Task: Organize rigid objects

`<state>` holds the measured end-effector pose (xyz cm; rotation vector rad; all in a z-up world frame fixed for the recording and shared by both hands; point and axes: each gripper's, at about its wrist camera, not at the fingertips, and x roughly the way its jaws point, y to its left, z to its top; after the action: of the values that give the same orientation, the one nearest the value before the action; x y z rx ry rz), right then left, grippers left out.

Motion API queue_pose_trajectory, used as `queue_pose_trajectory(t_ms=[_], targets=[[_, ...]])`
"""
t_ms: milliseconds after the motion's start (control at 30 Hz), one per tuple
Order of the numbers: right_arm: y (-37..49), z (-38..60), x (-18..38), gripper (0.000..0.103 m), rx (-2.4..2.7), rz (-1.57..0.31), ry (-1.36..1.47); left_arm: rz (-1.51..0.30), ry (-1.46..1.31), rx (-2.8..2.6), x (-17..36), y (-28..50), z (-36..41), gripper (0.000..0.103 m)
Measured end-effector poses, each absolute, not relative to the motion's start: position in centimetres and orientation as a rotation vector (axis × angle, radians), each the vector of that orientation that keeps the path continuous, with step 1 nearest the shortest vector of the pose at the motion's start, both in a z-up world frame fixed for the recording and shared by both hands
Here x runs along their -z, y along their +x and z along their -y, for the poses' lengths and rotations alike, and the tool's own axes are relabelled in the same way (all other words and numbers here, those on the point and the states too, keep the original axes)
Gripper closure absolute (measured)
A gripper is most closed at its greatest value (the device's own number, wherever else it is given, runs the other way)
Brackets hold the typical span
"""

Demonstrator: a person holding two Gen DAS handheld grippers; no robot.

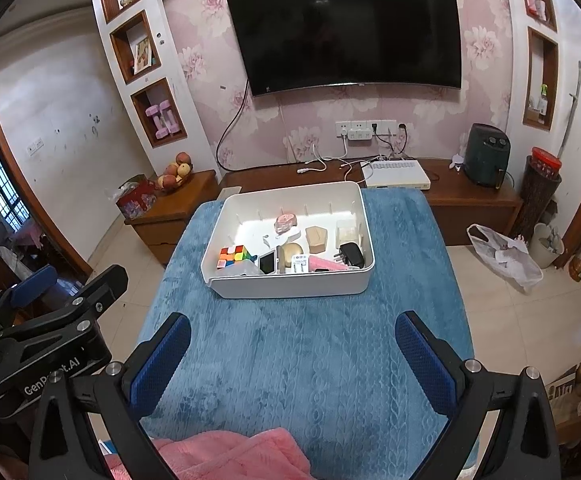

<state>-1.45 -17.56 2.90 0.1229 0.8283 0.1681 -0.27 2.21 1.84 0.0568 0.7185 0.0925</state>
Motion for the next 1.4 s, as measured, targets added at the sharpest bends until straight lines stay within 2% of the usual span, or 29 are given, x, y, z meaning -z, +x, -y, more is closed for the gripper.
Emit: queue_pose_trajectory(t_ms=[400,900,1400], targets=[[-1.4,17.4,-2.3,0.001,-0.166,-0.871,0.134,-0.776,0.027,-0.053,-1.1,0.2,-2.6,0.002],[-1.2,17.0,0.2,0.001,-0.157,-1.048,0.137,-0.997,-0.039,-0.01,2.1,1.2,-3.1,0.002],[-1.0,17.5,1.4,0.001,-0.145,-1.129,0.16,-1.073,-0.026,-0.013,3.2,1.4,-3.0,0.002]])
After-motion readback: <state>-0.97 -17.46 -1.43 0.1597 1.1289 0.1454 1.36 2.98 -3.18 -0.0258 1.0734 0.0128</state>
